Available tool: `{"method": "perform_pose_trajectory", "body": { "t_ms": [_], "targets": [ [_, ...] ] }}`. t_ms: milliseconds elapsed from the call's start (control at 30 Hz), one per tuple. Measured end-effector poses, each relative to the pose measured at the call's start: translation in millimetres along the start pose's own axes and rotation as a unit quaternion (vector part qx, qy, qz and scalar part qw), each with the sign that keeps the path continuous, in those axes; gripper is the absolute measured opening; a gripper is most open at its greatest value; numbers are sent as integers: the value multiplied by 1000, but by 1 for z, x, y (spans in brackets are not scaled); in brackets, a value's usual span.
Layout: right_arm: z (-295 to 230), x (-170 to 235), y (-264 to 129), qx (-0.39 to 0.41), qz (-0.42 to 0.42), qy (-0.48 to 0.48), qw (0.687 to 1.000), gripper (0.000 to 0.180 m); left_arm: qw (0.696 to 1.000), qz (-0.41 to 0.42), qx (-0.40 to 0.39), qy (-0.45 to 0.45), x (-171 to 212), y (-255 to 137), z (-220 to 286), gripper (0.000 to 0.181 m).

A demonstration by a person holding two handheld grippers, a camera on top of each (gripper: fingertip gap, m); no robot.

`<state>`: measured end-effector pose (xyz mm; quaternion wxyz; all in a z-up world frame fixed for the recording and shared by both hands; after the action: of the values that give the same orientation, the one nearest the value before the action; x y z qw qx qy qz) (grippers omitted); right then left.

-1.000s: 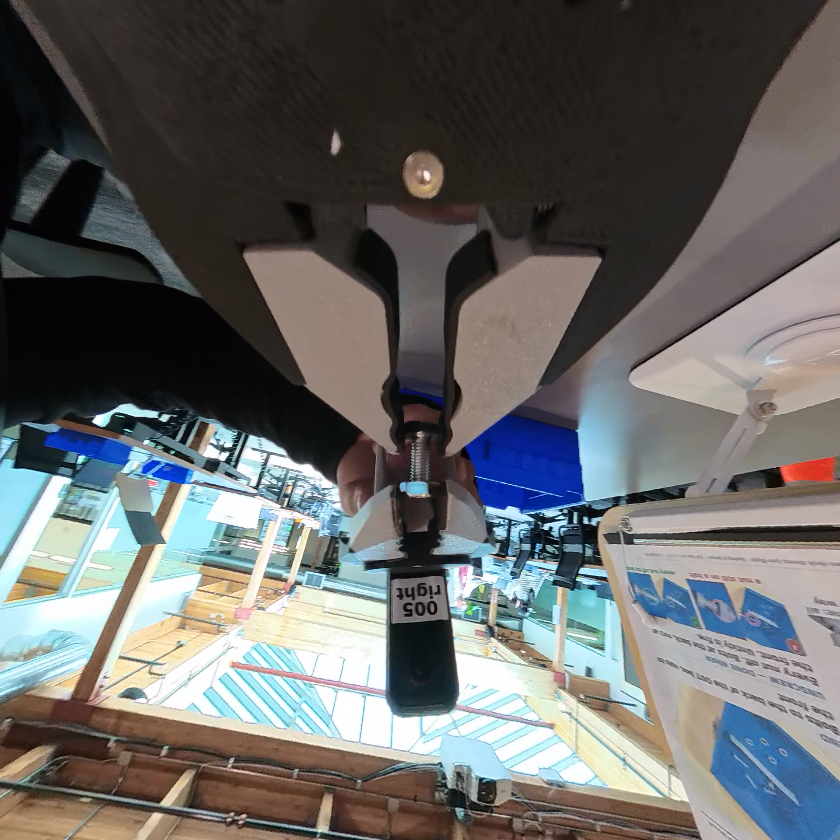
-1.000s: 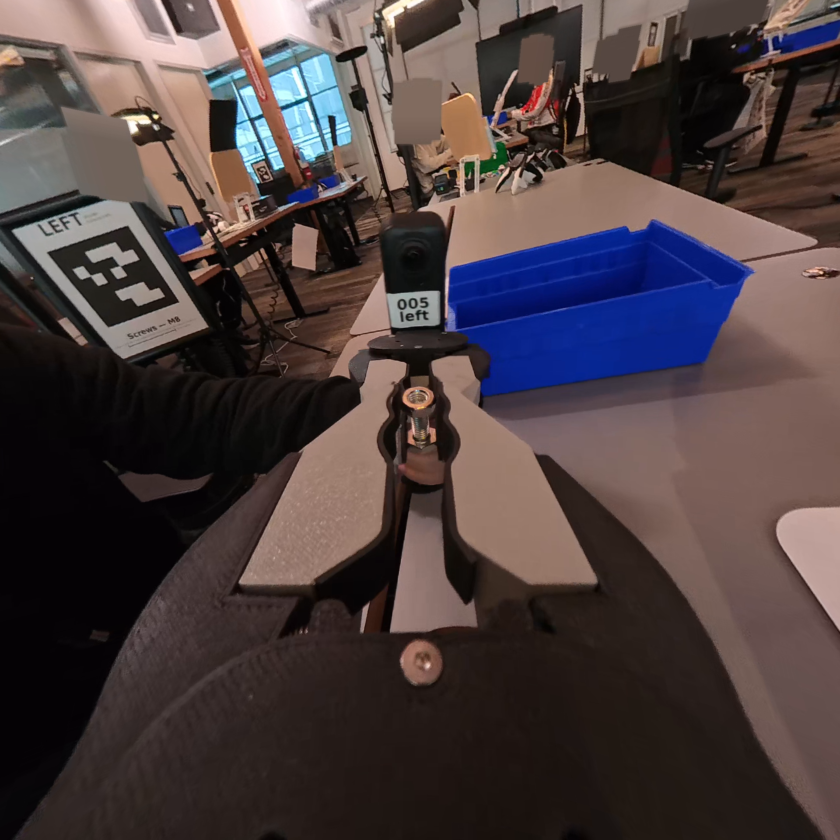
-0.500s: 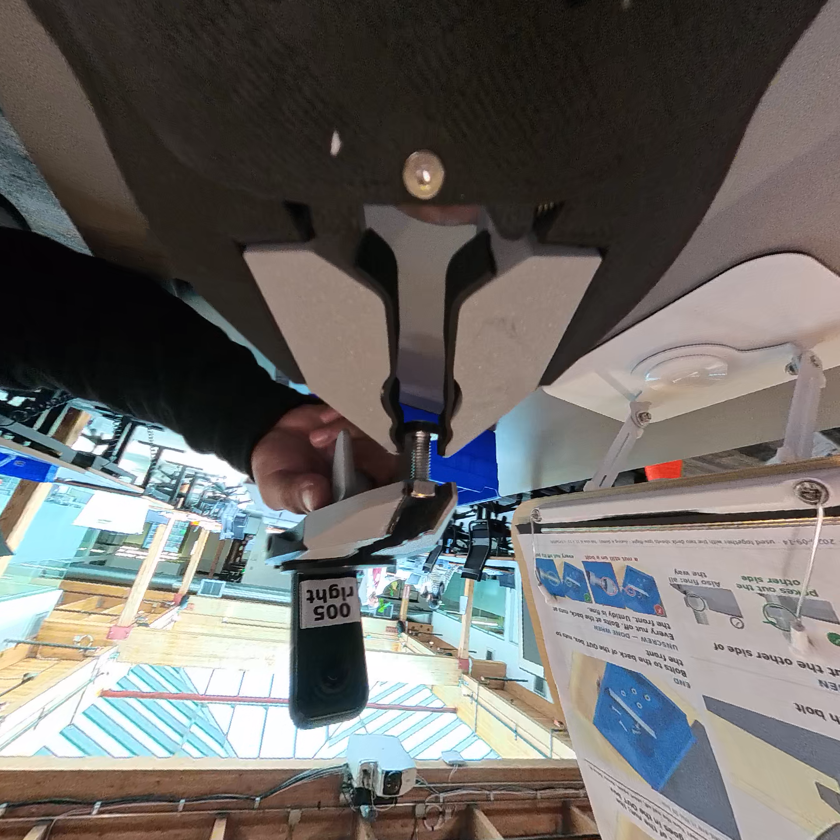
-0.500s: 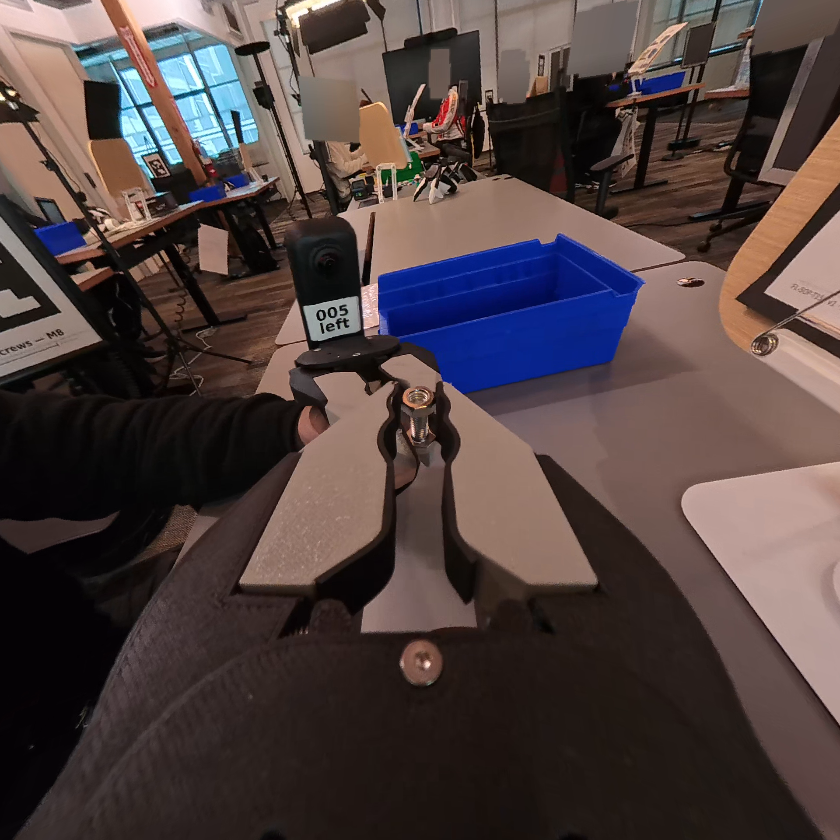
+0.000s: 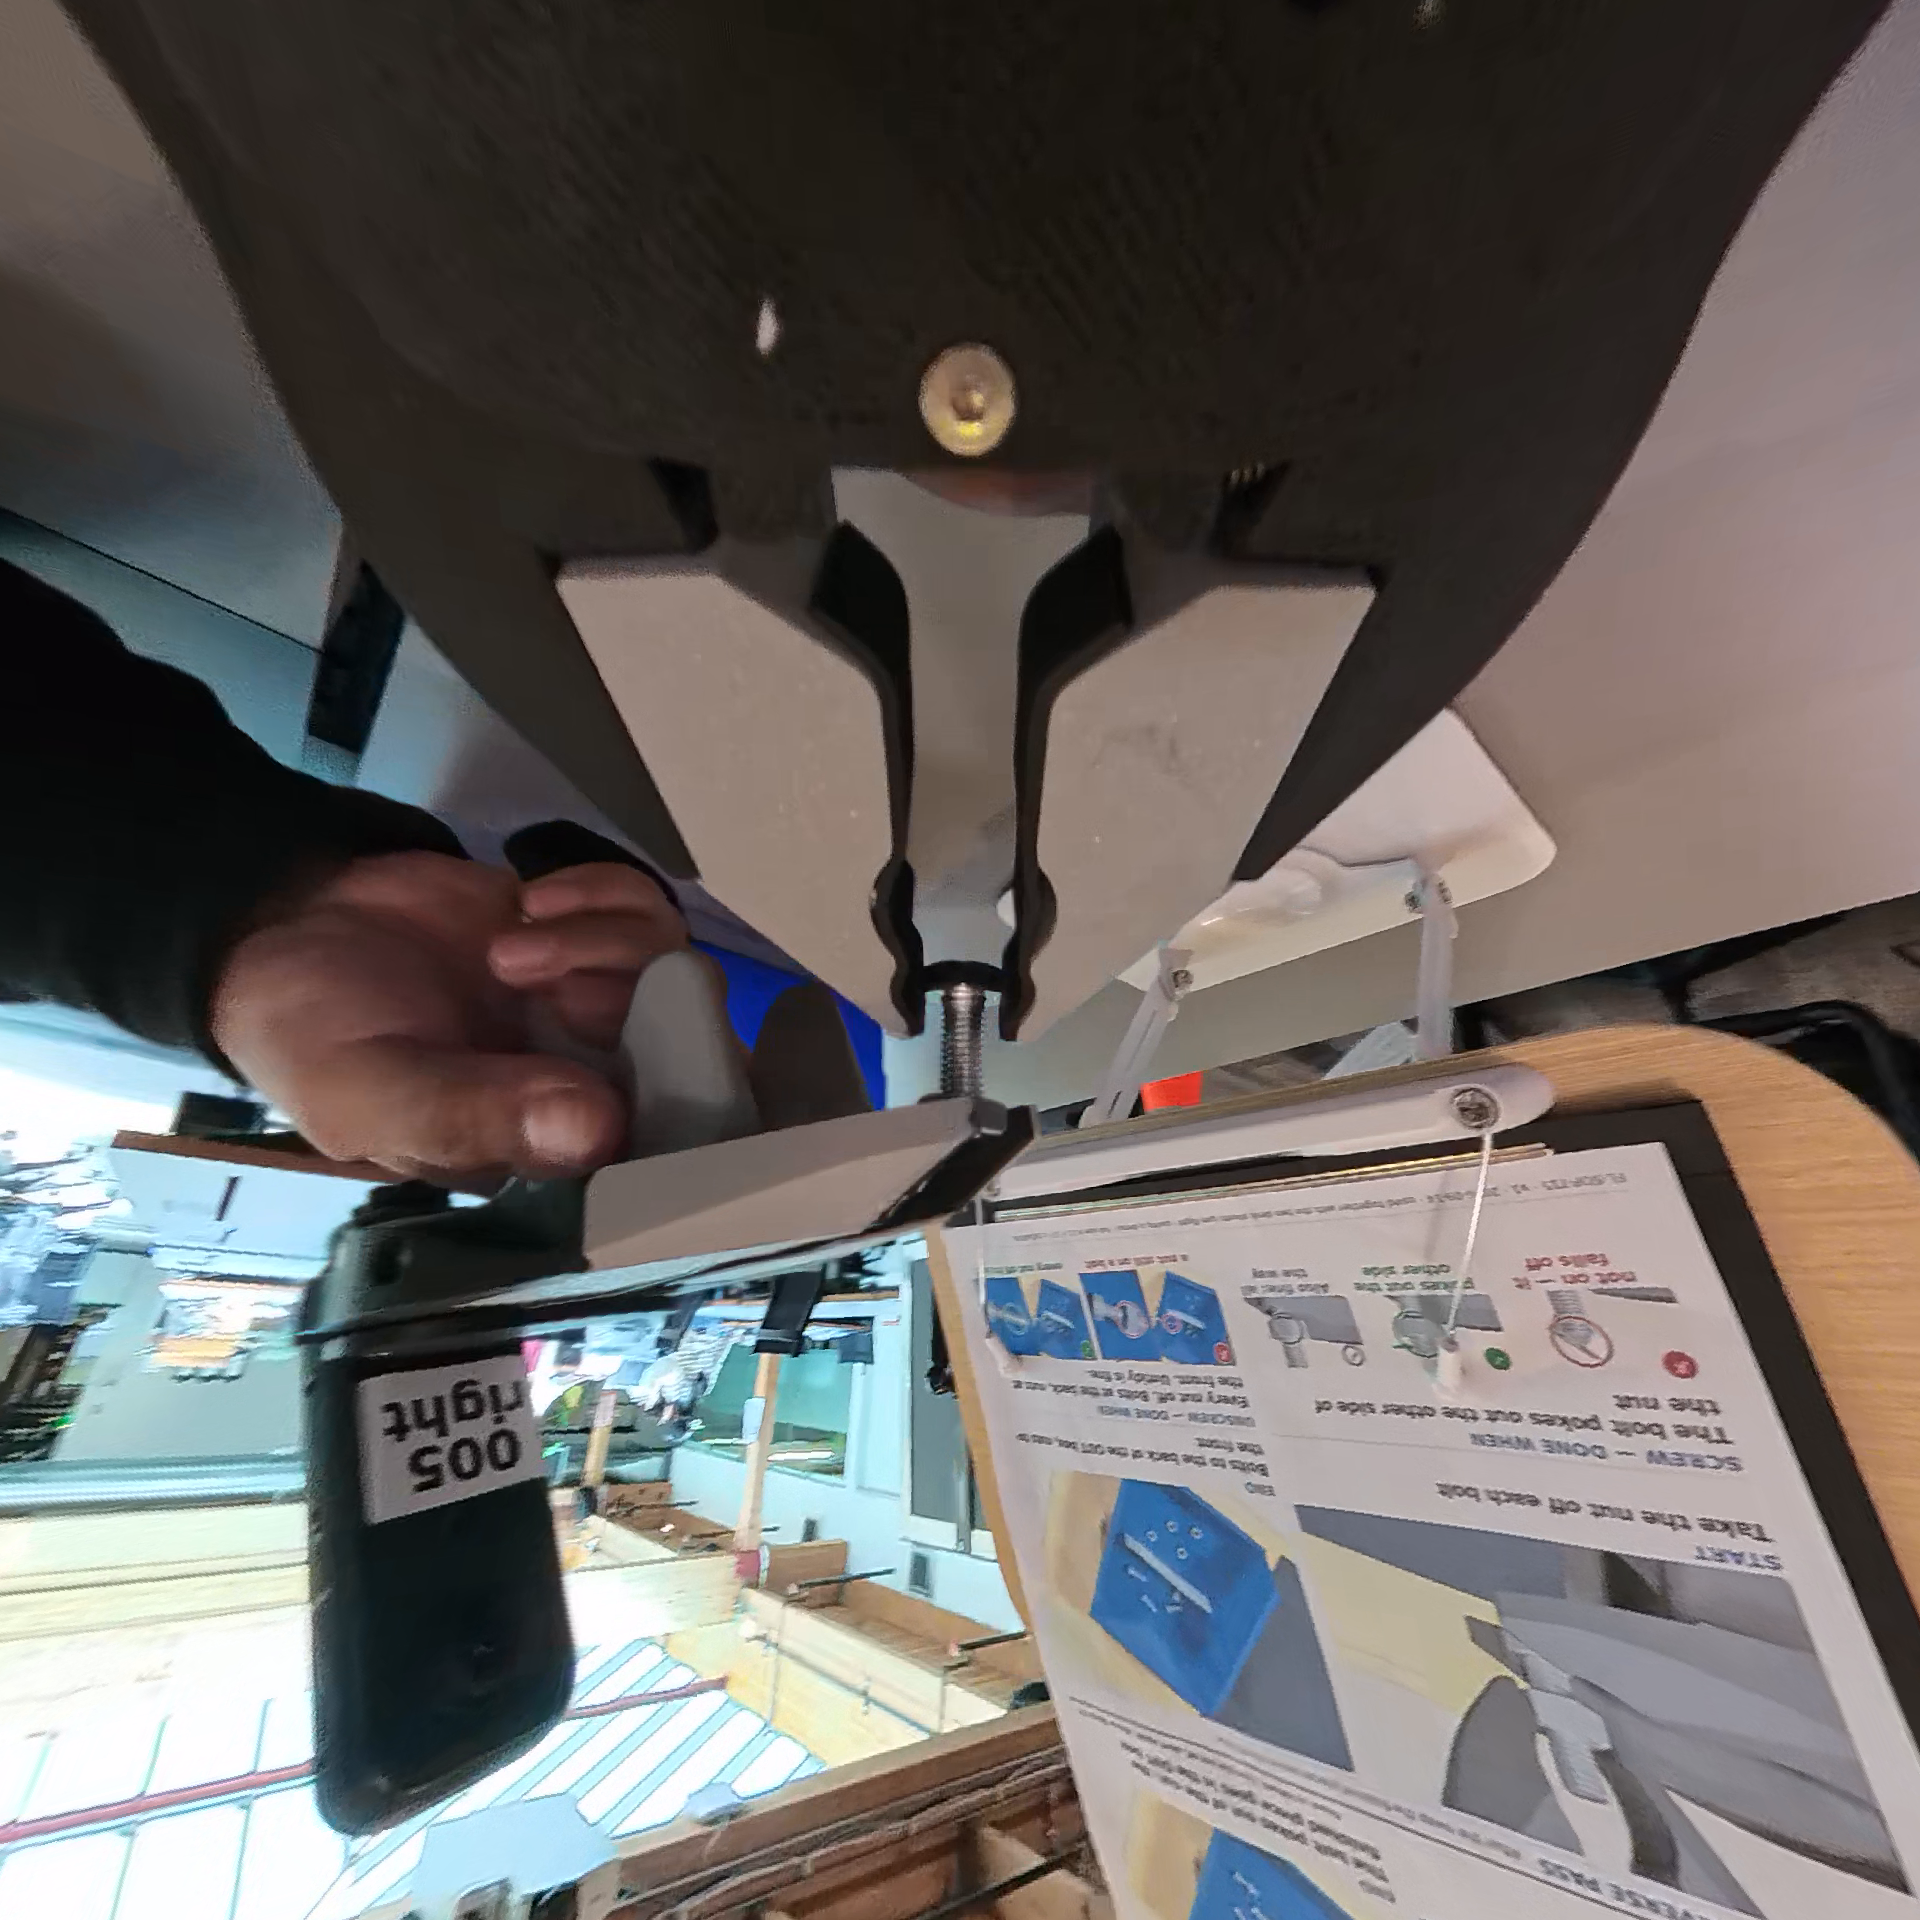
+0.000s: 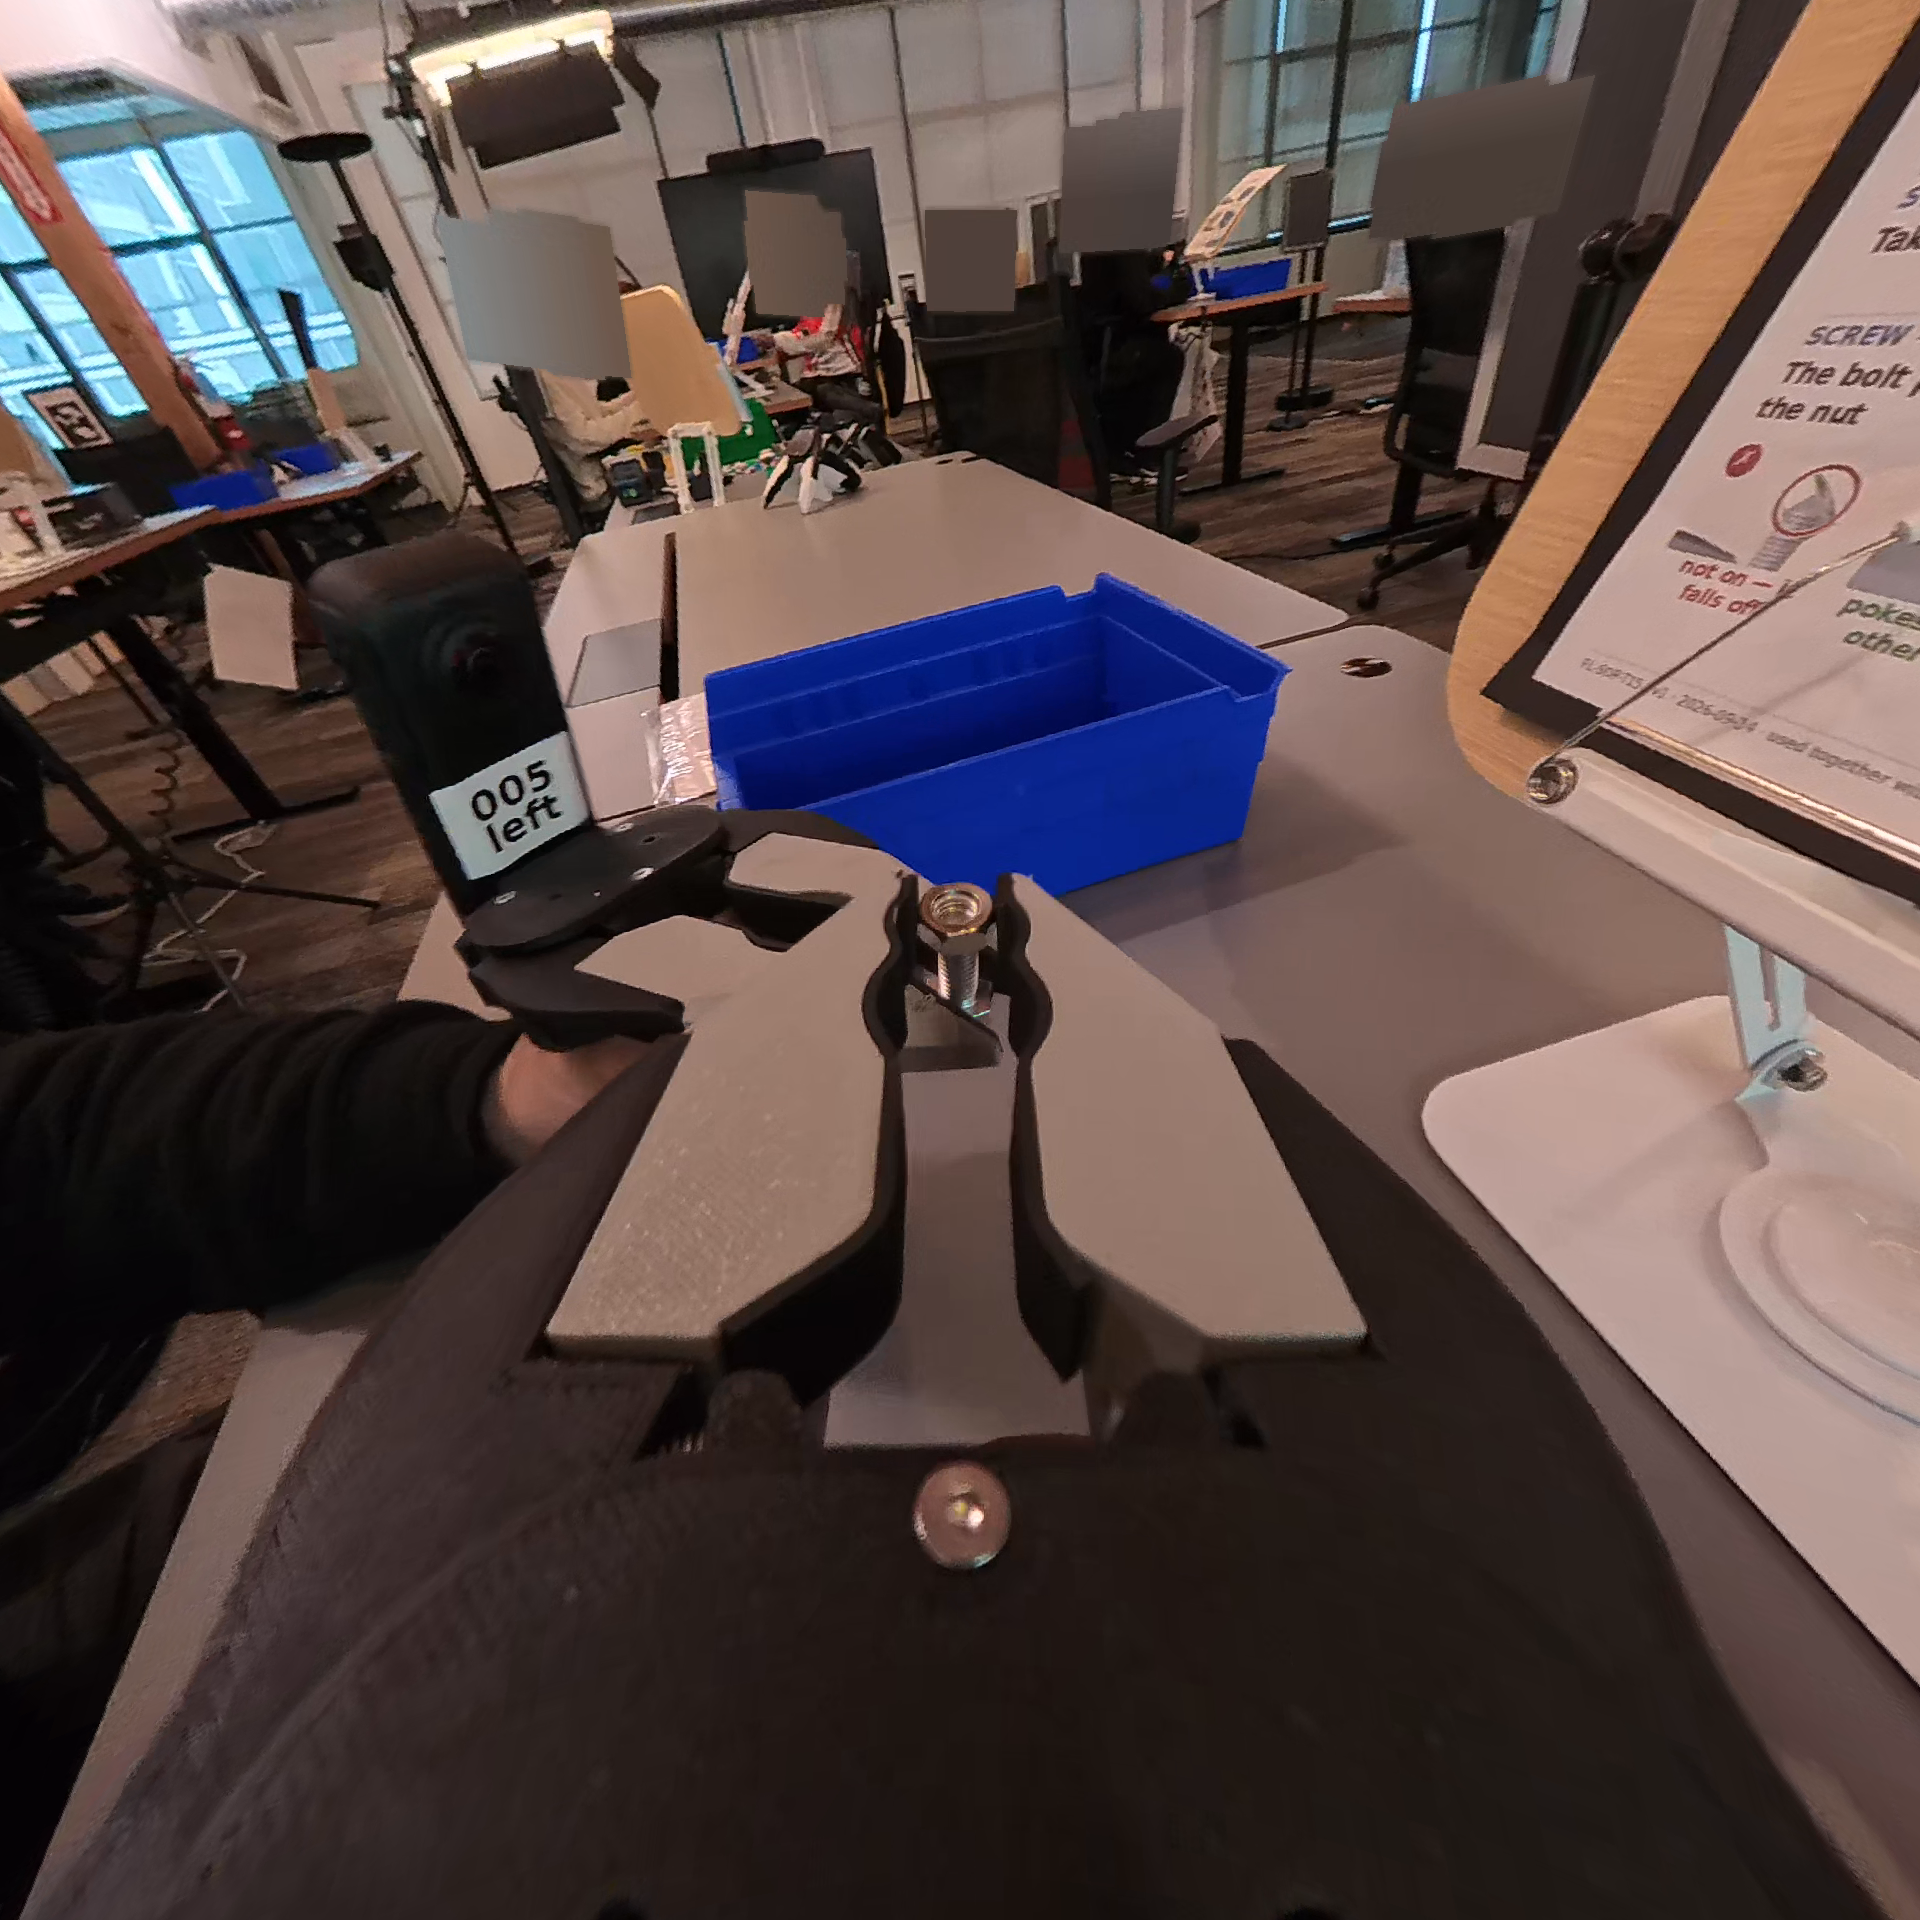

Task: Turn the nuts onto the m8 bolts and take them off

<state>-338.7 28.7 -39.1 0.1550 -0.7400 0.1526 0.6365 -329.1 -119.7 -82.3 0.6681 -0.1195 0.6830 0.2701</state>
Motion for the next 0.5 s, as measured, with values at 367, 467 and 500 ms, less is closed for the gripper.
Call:
{"method": "perform_pose_trajectory", "body": {
  "t_ms": [367,467,500],
  "targets": [
    [-4,12,11,87,15,18,996,12,993,-34,-97,52,6,1,2,12],
    [-6,15,14,112,16,17,993,12,991,-42,-115,59,8,2,3,12],
    [-7,15,15,120,16,14,993,12,990,-46,-119,60,8,2,3,12]
  ]
}}
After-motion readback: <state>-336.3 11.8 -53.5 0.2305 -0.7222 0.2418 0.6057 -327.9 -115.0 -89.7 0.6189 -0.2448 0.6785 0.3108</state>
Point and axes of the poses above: each gripper's, where its closed fingertips meet, y out along the fingers, x out of its underside, z = x × y across the jaws, the point moved 10 cm from there along -y, back along the fingers, and after that the axes turned 5 degrees about z, right-handed, at the moved point
